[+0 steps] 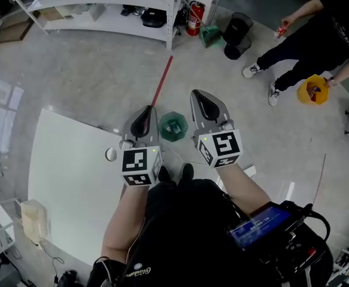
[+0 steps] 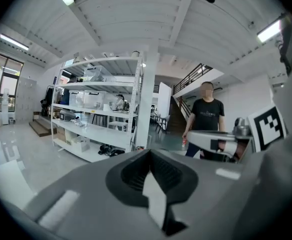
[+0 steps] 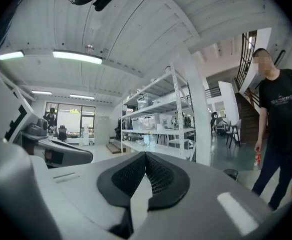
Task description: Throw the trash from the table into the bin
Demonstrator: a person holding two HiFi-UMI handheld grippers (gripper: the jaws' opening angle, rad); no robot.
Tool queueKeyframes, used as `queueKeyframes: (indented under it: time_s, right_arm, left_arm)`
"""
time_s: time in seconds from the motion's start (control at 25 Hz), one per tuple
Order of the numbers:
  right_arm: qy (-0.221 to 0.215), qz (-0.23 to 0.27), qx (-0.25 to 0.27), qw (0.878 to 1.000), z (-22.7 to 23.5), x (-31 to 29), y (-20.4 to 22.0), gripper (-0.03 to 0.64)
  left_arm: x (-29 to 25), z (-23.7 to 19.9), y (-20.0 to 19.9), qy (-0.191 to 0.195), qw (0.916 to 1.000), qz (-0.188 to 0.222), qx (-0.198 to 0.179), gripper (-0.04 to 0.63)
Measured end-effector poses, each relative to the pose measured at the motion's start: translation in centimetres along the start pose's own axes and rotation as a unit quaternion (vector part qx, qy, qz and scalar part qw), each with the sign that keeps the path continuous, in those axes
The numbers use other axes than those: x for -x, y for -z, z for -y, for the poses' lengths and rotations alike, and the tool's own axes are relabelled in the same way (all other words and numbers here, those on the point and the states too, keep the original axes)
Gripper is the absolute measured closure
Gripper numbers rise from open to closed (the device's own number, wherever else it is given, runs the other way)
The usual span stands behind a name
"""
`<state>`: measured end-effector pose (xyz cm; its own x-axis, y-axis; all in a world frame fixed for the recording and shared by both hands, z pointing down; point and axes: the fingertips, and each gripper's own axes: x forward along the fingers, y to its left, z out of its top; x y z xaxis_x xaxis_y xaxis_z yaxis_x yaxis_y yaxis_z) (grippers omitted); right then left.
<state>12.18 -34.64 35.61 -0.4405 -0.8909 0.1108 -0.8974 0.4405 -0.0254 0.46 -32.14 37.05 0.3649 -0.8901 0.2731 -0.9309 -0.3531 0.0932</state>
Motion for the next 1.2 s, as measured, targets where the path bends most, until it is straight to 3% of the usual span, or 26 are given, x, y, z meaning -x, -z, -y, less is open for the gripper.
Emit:
queueKeyframes:
  time_s: [0.32,1.2]
  right_arm:
    - [-0.010,0.022,0.005,1.000,-0.5,1.7,-2.7,0.617]
    - [-0.022,0.000,0.021,1.000,-2.3,2.2,-3.4,0.618]
  left_arm:
    - [1.1,1.3,-2.5,0.005,0.9995,0.027,-0.012,0.588]
    - [1.9,1.4,-2.7,0.017,0.9993,0.026,-0.020,0.588]
